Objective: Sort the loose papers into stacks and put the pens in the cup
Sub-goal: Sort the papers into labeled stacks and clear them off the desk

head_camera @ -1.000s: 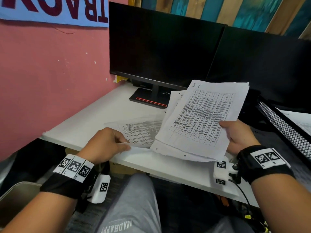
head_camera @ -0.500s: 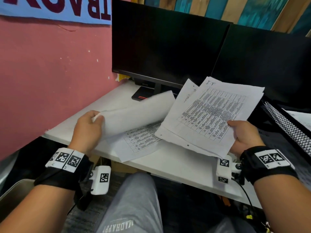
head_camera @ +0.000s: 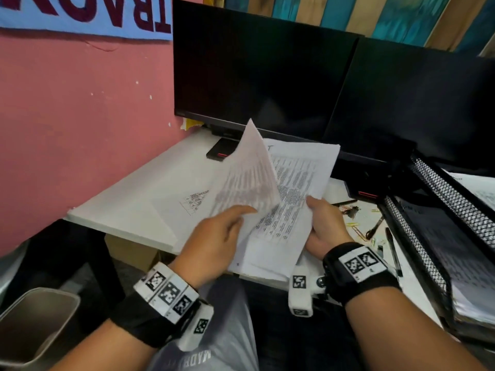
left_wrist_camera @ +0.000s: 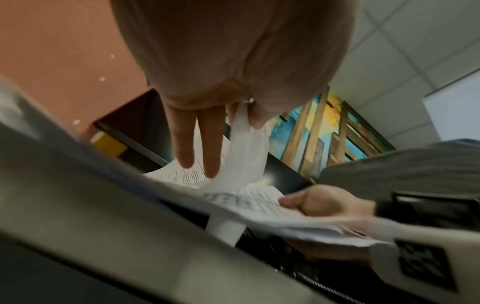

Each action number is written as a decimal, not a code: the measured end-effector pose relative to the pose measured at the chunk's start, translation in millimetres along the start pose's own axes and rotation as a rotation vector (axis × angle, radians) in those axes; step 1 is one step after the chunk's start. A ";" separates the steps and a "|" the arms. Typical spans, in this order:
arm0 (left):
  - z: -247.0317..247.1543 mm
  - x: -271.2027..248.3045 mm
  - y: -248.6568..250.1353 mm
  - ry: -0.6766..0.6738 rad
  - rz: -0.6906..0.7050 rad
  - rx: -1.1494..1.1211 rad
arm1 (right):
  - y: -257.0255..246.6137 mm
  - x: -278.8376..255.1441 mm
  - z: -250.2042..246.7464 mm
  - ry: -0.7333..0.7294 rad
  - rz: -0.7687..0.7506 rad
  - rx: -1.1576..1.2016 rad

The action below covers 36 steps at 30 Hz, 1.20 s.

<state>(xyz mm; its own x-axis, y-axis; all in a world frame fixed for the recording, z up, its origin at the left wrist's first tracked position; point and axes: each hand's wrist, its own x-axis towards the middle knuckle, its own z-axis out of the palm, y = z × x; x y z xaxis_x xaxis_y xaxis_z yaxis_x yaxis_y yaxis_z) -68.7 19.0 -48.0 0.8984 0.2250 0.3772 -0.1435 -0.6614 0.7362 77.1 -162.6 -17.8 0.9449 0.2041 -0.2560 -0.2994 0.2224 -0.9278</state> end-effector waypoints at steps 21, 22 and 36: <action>-47.7 10.1 -42.7 -0.539 -0.152 0.502 | -60.7 18.2 -45.8 0.211 -0.146 -0.197; -49.4 10.4 -43.0 -0.546 -0.141 0.531 | -65.4 18.0 -50.4 0.225 -0.137 -0.212; -99.6 18.4 -41.0 0.339 -0.341 0.140 | -47.5 19.3 -60.9 0.227 -0.099 -0.171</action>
<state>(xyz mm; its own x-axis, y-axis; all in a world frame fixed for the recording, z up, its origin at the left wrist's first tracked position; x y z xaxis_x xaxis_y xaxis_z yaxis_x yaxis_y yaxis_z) -87.7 121.5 -15.4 0.6954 0.6500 0.3066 0.2127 -0.5937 0.7761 117.7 -227.3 4.7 0.9797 -0.0334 -0.1979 -0.1956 0.0625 -0.9787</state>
